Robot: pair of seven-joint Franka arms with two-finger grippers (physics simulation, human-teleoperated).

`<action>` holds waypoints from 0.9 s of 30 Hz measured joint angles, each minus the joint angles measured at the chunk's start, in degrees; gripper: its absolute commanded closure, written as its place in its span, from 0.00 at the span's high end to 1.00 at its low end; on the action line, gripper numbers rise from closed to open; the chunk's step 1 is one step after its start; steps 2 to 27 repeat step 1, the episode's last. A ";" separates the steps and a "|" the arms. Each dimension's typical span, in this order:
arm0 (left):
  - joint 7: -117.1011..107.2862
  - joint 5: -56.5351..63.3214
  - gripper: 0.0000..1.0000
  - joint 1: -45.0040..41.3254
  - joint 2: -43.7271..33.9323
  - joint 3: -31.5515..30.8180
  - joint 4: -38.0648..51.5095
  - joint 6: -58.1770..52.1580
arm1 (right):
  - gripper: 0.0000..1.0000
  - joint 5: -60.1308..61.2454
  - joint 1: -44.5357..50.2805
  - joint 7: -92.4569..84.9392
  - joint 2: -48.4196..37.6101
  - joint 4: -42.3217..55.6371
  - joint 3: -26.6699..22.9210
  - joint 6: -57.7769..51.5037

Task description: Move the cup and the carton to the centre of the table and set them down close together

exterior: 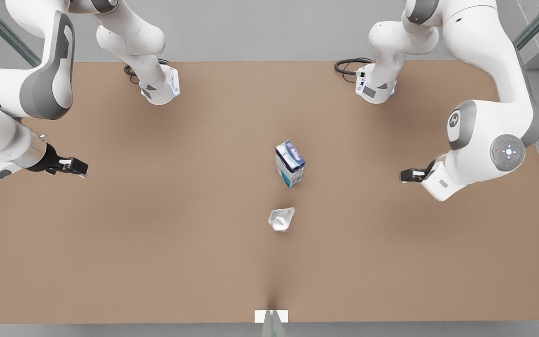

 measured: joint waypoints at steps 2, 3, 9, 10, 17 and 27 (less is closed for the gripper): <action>-0.01 0.44 1.00 -0.16 0.00 0.00 0.00 0.00 | 1.00 0.00 -0.06 0.00 0.00 0.00 0.06 0.05; -0.01 0.44 1.00 -0.16 0.00 0.00 0.00 0.00 | 1.00 0.00 -0.06 0.00 0.00 0.00 0.06 0.05; -0.01 0.44 1.00 -0.16 0.00 0.00 0.00 0.00 | 1.00 0.00 -0.06 0.00 0.00 0.00 0.06 0.05; -0.01 0.44 1.00 -0.16 0.00 0.00 0.00 0.00 | 1.00 0.00 -0.06 0.00 0.00 0.00 0.06 0.05; -0.01 0.44 1.00 -0.16 0.00 0.00 0.00 0.00 | 1.00 0.00 -0.06 0.00 0.00 0.00 0.06 0.05; -0.01 0.44 1.00 -0.16 0.00 0.00 0.00 0.00 | 1.00 0.00 -0.06 0.00 0.00 0.00 0.06 0.05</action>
